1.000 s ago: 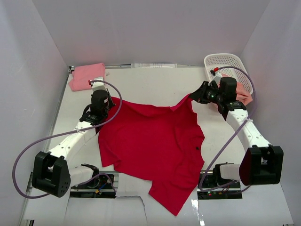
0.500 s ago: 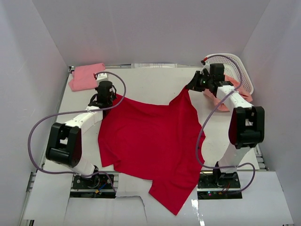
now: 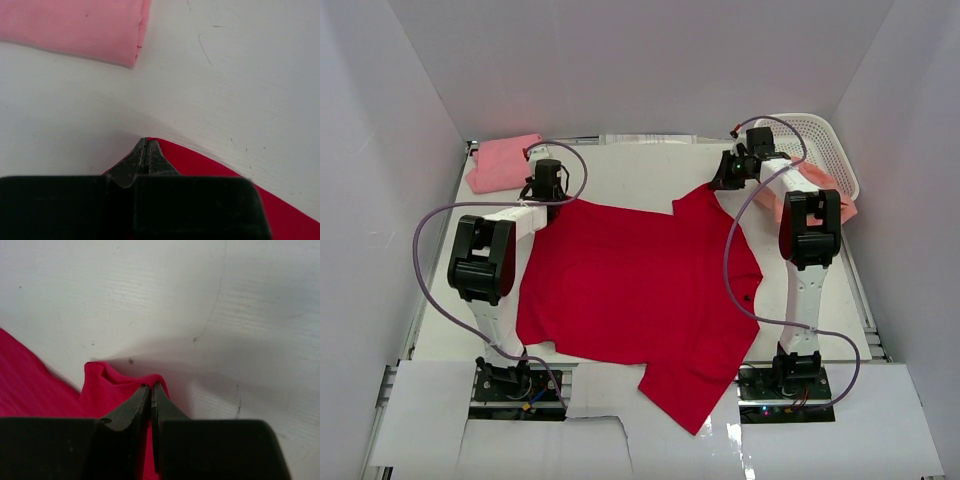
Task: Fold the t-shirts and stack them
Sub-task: Flatten out the tshirt
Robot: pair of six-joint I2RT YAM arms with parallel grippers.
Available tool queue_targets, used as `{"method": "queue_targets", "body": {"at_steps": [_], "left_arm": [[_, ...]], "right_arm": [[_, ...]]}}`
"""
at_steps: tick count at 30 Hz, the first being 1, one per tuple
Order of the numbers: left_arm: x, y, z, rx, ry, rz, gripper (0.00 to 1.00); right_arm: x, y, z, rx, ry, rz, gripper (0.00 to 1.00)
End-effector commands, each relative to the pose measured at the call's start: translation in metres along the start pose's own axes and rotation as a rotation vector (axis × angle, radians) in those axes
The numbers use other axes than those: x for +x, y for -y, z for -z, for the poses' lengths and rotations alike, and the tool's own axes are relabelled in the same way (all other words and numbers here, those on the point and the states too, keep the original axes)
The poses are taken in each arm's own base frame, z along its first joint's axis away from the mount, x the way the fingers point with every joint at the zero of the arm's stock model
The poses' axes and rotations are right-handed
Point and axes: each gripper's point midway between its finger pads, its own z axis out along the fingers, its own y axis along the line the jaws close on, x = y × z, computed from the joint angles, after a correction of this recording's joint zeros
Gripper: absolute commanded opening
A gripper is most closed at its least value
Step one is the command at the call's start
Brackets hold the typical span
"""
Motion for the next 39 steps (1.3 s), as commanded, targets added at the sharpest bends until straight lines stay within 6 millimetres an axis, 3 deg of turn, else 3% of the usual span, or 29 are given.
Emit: {"method": "queue_targets", "body": {"at_steps": [1,8,12,19,22,23,26,28,32,39], "left_arm": [[-0.024,0.008,-0.01,0.023,0.046,0.036,0.0],[-0.034,0.008,-0.028,0.005,0.062,0.017,0.0],[-0.038,0.002,-0.032,-0.001,0.065,0.034,0.0],[-0.037,-0.005,-0.035,-0.007,0.058,0.05,0.0],[-0.037,-0.003,-0.035,0.004,0.056,0.053,0.0],[-0.037,-0.003,-0.035,0.005,0.055,0.054,0.0],[-0.04,-0.002,-0.034,0.012,0.059,0.056,0.0],[-0.041,-0.003,-0.032,0.012,0.062,0.056,0.0],[-0.041,-0.003,-0.031,0.014,0.062,0.054,0.0],[-0.043,-0.002,-0.03,0.018,0.065,0.057,0.0]], "right_arm": [[-0.019,0.01,0.001,0.026,0.02,0.032,0.08],[-0.038,0.032,-0.005,0.051,0.054,0.019,0.08],[-0.058,0.03,-0.001,0.033,0.088,0.025,0.08],[-0.067,0.011,-0.002,-0.066,0.105,0.034,0.08],[-0.066,0.001,-0.005,-0.122,0.098,0.036,0.18],[-0.068,-0.001,-0.005,-0.137,0.104,0.039,0.3],[-0.07,-0.008,-0.003,-0.171,0.125,0.047,0.39],[-0.074,-0.018,0.004,-0.204,0.151,0.067,0.41],[-0.078,-0.017,0.008,-0.185,0.16,0.068,0.41],[-0.071,0.003,0.003,-0.079,0.136,0.064,0.48]]}}
